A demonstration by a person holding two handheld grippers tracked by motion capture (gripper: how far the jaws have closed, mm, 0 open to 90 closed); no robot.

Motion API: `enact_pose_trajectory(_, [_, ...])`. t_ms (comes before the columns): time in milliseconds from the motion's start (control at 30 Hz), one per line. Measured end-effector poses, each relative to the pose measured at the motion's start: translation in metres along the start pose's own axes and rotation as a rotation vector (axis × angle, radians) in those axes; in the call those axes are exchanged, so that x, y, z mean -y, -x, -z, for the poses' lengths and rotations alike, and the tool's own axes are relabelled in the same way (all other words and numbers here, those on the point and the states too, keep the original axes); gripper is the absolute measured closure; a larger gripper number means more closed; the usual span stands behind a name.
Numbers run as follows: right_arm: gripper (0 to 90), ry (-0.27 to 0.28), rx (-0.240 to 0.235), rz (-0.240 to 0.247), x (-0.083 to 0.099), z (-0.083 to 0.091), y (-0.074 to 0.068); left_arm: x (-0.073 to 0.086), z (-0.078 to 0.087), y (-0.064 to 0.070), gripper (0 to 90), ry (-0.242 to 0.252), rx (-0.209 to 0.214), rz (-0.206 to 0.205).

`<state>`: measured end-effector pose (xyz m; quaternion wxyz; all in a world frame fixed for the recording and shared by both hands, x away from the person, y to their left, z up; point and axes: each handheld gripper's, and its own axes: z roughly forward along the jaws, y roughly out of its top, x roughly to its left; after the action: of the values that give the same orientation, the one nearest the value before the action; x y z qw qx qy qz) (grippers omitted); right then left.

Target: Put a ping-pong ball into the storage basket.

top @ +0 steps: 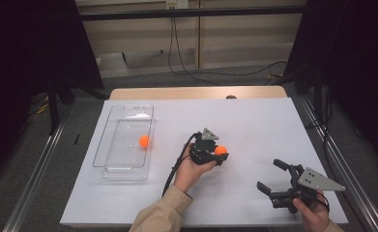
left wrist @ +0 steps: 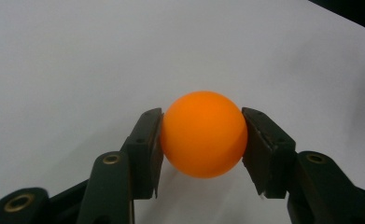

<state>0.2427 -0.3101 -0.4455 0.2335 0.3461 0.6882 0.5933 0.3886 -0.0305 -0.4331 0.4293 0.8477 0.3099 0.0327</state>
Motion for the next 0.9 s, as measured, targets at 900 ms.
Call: enact_pose_trajectory(900, [1.9,0.004,-0.001,0.005,0.0,0.0,0.0,0.005,0.012,-0.005,50.8,0.01,-0.004,0.015])
